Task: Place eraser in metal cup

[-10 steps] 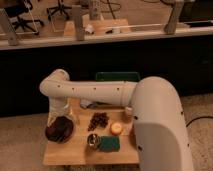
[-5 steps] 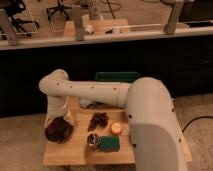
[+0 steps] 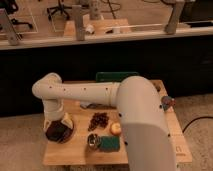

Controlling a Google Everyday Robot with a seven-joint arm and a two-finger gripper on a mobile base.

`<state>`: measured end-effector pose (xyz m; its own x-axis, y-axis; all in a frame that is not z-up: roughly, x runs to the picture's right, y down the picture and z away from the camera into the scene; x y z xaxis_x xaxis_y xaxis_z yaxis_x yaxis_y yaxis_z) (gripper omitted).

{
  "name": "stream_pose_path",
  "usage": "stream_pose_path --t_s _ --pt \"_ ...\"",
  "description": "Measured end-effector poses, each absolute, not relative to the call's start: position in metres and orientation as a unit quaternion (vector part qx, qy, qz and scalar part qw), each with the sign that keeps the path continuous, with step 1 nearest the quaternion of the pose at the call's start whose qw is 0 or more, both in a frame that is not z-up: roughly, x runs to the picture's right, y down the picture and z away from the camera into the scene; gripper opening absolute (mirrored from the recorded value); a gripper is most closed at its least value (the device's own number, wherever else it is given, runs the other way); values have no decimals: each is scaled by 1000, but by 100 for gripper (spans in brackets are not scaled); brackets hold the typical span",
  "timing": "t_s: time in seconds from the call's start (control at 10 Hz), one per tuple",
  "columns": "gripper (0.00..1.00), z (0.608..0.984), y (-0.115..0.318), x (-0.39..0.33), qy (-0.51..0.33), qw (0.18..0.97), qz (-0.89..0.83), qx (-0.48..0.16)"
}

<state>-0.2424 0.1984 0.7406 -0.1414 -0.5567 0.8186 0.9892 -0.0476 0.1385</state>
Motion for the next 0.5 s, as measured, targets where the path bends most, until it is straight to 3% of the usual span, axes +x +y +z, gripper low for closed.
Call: stream_pose_path --t_s 0.5 --pt "80 740 211 -246 -370 590 -653 -298"
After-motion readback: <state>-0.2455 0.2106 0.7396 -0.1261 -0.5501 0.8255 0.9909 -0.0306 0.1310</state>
